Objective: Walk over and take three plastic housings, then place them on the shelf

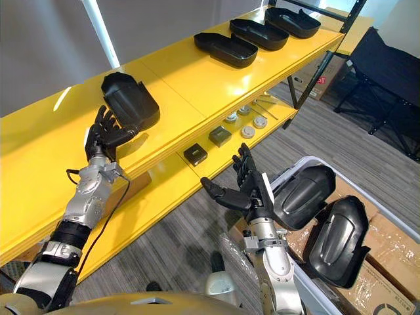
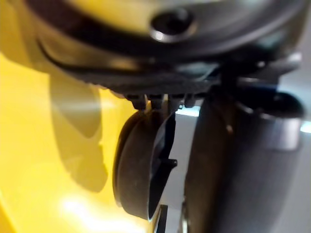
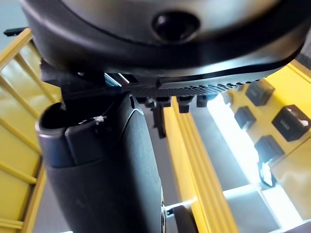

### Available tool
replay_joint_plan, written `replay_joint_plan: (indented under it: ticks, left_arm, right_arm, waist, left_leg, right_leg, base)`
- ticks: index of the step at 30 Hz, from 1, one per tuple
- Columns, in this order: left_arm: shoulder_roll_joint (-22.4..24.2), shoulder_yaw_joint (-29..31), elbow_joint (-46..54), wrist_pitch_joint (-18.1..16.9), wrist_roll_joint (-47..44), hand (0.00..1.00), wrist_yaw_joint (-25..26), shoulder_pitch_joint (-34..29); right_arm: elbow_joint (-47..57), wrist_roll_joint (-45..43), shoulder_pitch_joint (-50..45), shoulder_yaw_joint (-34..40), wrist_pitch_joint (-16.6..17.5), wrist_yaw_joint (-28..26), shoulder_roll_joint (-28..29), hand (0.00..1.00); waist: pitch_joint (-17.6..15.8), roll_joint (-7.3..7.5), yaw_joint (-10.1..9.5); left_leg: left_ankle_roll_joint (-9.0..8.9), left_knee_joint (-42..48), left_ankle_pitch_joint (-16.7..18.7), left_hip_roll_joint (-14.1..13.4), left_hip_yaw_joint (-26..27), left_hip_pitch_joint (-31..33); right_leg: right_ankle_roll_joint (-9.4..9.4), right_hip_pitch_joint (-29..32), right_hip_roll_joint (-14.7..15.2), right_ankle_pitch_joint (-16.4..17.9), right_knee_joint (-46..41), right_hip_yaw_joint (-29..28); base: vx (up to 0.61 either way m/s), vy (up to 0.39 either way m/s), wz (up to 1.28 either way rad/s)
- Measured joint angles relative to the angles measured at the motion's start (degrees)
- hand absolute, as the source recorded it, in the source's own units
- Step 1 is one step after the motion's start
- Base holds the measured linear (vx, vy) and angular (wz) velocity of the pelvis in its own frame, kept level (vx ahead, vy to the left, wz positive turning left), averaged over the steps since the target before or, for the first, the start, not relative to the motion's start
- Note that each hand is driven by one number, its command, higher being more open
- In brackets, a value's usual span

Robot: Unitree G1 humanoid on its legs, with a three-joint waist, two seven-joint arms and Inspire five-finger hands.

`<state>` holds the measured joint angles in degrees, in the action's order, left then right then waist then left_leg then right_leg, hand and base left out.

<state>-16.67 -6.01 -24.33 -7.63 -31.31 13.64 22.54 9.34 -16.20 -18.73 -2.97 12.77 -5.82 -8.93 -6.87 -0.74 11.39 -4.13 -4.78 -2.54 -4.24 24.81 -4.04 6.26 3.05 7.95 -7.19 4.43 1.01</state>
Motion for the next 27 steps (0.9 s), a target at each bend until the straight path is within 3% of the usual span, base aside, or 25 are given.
replay_joint_plan:
  ticks: [19, 27]
  left_arm:
    - [-1.46, -0.48, 0.01, -0.58, -0.02, 1.00, -0.87, 0.24]
    - [0.33, -0.30, 1.03, -0.73, 0.62, 1.00, 4.11, -0.32]
  right_arm:
    - [0.00, 0.10, -0.01, -0.09, -0.04, 0.03, 0.00, 1.00]
    - [0.29, 4.94, 2.63, 0.02, 1.76, 0.48, -1.34, 1.00]
  waist:
    - [-0.83, 0.46, 0.07]
    - [-1.02, 0.52, -0.02]
  left_leg:
    - [-0.17, 0.00, 0.18, -0.24, 0.18, -0.38]
    - [0.02, 0.00, 0.11, -0.09, -0.77, -0.66]
  right_leg:
    - [-0.19, -0.28, -0.06, 0.13, 0.02, -0.09]
    - [0.09, -1.60, -0.17, -0.05, -0.02, 0.91]
  base:
    - [0.00, -0.004, 0.00]
    - [-0.01, -0.013, 0.05]
